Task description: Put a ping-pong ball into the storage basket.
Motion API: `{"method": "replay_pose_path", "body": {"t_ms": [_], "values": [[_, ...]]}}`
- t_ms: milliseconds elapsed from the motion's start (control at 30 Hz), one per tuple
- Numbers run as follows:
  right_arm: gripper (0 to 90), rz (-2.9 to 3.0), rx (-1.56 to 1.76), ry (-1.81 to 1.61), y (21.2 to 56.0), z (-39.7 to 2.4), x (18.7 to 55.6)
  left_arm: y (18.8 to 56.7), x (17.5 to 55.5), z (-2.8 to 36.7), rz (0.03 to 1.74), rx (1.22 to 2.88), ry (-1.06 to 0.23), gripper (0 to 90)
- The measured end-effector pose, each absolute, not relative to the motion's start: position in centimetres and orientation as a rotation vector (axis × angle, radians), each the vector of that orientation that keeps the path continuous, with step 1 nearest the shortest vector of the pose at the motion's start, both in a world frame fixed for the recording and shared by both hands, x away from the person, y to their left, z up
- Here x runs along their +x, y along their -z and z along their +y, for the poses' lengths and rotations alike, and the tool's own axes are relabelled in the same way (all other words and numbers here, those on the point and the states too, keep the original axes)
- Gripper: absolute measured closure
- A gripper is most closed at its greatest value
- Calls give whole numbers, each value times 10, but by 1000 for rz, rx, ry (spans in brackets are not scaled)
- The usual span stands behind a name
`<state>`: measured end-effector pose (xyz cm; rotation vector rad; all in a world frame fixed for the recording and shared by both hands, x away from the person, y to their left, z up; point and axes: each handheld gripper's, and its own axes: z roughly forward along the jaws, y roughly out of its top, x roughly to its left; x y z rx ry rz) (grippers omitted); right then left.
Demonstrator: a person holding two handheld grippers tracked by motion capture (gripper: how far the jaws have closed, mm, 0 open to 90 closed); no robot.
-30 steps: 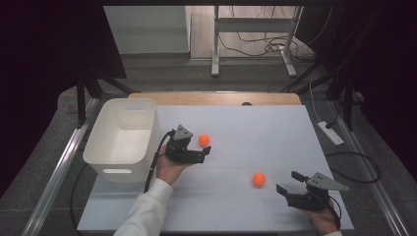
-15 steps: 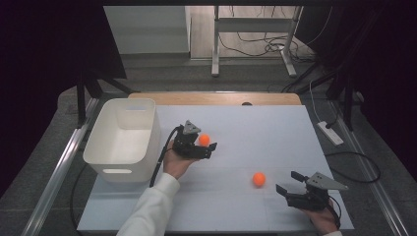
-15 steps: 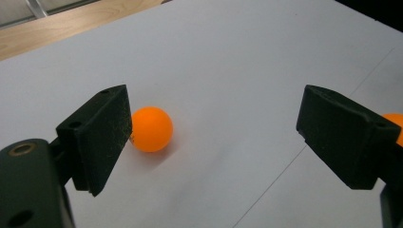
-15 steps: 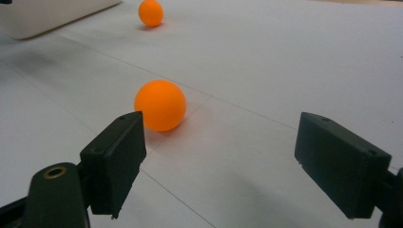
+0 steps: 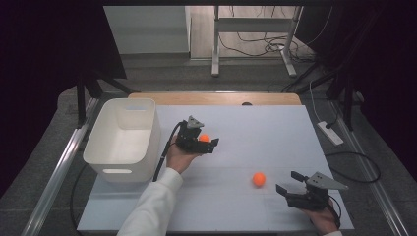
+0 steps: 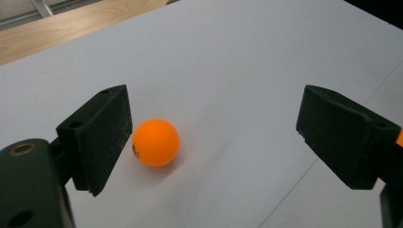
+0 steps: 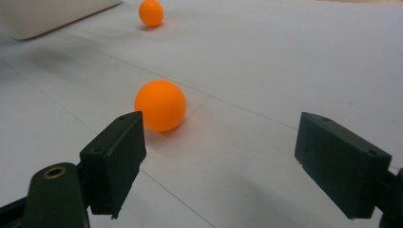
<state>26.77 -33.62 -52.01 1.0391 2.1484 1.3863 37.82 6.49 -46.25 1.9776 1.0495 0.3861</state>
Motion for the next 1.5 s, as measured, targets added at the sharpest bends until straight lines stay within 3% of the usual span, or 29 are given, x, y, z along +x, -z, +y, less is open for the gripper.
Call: {"method": "replay_pose_path", "body": {"t_ms": [1500], "values": [[173,2153,1041,-1389,521,-336,269,492,422,59,1164,2040,-332,137]]}}
